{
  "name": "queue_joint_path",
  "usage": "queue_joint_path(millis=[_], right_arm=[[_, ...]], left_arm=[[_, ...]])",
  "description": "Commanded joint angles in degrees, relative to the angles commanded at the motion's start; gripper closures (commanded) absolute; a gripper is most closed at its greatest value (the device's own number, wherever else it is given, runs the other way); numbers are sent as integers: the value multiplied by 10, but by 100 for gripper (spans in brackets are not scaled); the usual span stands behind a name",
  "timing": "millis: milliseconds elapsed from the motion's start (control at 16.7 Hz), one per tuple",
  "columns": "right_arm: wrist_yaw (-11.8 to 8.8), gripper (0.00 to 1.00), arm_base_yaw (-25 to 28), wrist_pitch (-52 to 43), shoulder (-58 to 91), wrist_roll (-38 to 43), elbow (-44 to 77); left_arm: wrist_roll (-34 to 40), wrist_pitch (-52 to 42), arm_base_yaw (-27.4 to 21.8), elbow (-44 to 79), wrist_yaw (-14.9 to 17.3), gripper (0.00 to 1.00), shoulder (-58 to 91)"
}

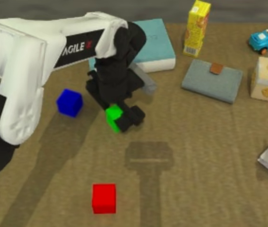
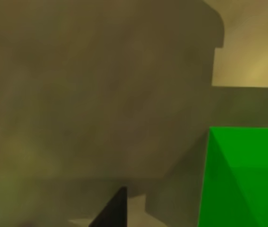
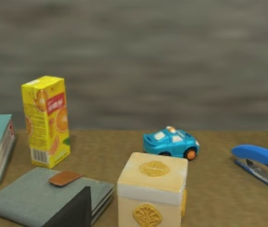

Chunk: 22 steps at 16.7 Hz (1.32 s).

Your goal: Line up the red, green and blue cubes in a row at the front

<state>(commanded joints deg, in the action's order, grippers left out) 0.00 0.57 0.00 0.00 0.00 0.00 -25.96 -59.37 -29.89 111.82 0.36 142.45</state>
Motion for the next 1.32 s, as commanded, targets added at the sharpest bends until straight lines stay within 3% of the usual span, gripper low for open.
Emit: queue_joint_path(millis=[420, 1020, 1320], right_arm=[[0, 0, 0, 0, 0, 0, 0], [0, 0, 0, 0, 0, 0, 0], [0, 0, 0, 0, 0, 0, 0]], left_arm=[[0, 0, 0, 0, 0, 98, 0], [0, -4, 1, 2, 1, 100, -6], [2, -96, 8, 69, -1, 100, -26]])
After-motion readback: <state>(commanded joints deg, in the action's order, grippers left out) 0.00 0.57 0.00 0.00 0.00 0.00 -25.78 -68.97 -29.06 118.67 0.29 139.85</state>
